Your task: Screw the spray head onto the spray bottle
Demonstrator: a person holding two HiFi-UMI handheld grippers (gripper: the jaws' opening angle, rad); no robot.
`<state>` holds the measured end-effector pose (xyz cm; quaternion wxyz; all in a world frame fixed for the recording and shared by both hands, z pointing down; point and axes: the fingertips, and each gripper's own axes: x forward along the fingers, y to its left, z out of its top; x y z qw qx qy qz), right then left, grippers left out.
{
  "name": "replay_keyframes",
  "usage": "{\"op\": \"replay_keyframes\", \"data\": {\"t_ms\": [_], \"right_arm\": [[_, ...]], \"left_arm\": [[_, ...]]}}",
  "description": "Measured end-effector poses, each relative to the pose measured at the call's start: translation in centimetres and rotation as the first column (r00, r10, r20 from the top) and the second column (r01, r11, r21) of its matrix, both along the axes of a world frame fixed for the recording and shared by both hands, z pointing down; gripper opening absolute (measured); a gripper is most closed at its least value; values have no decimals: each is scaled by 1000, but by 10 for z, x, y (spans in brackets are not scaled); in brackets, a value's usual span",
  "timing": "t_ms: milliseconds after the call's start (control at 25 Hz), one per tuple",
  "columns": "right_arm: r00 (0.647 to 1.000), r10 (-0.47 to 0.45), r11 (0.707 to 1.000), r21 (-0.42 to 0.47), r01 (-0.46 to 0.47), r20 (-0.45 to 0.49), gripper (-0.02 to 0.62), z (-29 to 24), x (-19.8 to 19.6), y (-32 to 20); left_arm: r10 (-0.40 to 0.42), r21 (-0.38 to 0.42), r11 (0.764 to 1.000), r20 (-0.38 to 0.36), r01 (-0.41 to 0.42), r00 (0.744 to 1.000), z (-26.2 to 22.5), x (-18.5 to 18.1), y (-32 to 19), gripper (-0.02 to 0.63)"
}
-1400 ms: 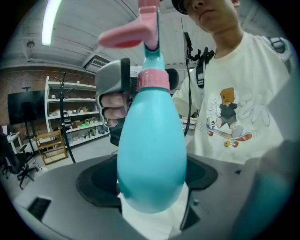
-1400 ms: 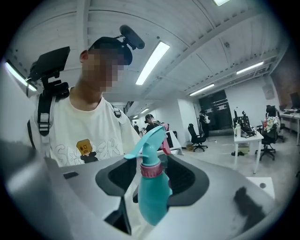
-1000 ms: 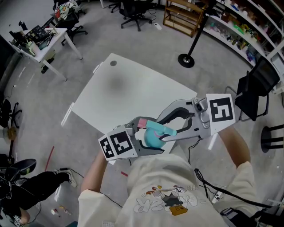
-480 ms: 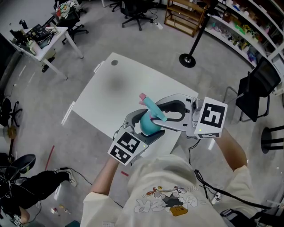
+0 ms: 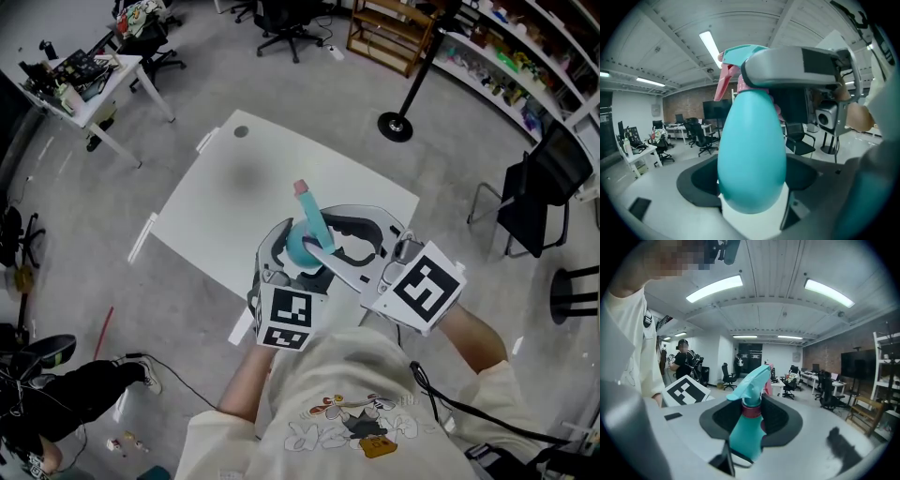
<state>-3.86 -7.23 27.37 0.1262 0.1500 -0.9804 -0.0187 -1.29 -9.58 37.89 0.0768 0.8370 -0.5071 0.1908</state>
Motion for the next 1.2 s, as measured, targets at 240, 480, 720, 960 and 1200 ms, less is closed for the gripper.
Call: {"op": "replay_keyframes", "data": {"t_ms": [240,480,720,960,1200], "right_arm": [[998,57,998,-37,-56,13,132,5,1,-1],[982,-188,975,-119,186,-3,207,15,18,18],[886,-458,861,-212,463,75,207,7,36,38],[809,-582,785,-200,586,87,226,-4,37,47],[645,-764,637,-196,746,-27,241,-1,34,92]], "left_arm": [[-1,-11,1000,-22,1,1000,1,1,0,405],[202,-25,978,-157,-208,967,2,2,16,405],[564,-22,815,-196,-579,802,-7,19,63,405],[783,-24,605,-163,-796,600,-20,29,112,405],[879,-81,445,-150,-892,452,-12,44,141,405]]}}
